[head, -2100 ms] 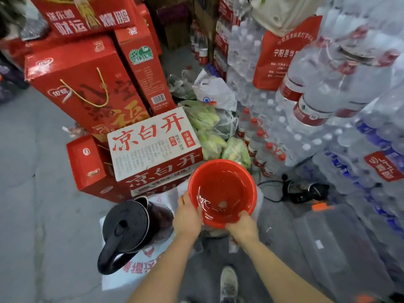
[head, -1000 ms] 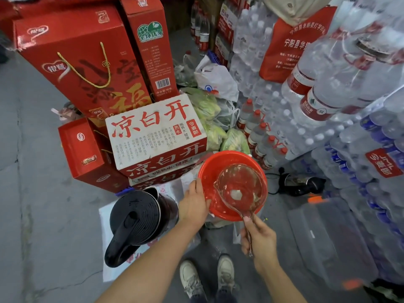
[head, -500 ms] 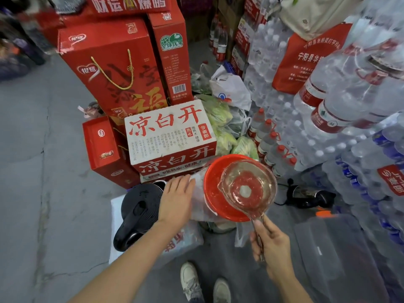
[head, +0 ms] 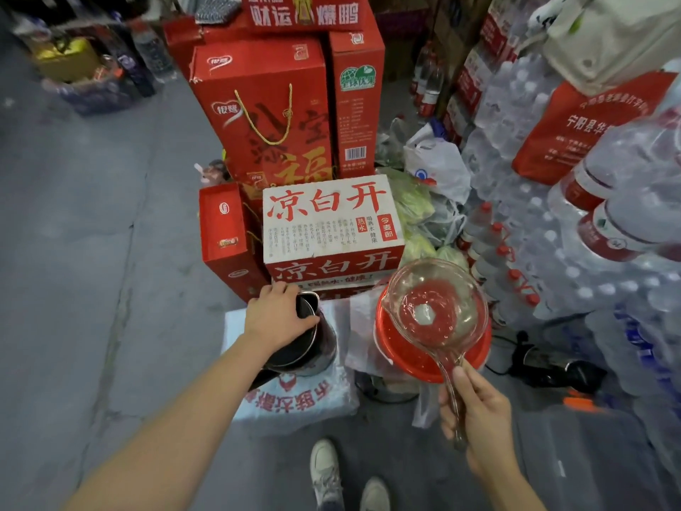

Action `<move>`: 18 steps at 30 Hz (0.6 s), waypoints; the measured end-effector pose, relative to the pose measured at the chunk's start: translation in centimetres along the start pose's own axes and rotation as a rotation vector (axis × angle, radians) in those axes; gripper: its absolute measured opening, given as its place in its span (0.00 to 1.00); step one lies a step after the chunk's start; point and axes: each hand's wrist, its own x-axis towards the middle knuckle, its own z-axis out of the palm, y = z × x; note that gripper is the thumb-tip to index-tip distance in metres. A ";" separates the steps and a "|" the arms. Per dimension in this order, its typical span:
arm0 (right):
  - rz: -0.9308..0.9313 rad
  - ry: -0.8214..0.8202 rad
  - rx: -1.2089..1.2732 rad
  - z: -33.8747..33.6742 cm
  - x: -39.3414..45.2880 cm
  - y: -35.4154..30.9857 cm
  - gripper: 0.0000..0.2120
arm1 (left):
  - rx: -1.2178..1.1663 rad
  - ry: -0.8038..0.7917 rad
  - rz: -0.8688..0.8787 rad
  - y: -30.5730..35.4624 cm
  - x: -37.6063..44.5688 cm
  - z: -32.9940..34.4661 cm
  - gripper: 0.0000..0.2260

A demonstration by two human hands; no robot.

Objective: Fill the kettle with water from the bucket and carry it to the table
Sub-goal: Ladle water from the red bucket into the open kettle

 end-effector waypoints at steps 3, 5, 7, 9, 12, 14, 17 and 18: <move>0.000 -0.046 -0.003 0.8 0.0 -0.2 0.20 | -0.037 0.034 0.021 -0.4 -1.1 -0.4 0.38; -0.010 -0.088 -0.024 1.5 -0.1 -0.4 0.24 | -0.062 0.036 0.027 -0.7 -1.7 -0.9 0.40; -0.012 -0.125 -0.046 2.1 -0.2 -0.6 0.22 | -0.069 0.091 0.043 -1.2 -2.3 -1.5 0.40; -0.019 -0.146 -0.083 2.5 -0.4 -0.5 0.16 | -0.118 0.172 0.036 -1.8 -3.5 -2.2 0.38; -0.023 -0.183 -0.126 3.2 -0.6 0.0 0.13 | -0.209 0.269 0.011 -2.9 -6.3 -2.7 0.38; -0.014 -0.215 -0.137 4.0 -1.2 0.3 0.12 | -0.254 0.314 0.005 -3.5 -8.1 -2.9 0.39; -0.005 -0.253 -0.201 5.0 -1.7 0.6 0.12 | -0.299 0.325 -0.010 -4.0 -9.8 -3.0 0.41; -0.003 -0.265 -0.226 5.3 -1.8 0.7 0.12 | -0.302 0.323 -0.018 -4.1 -10.2 -3.1 0.42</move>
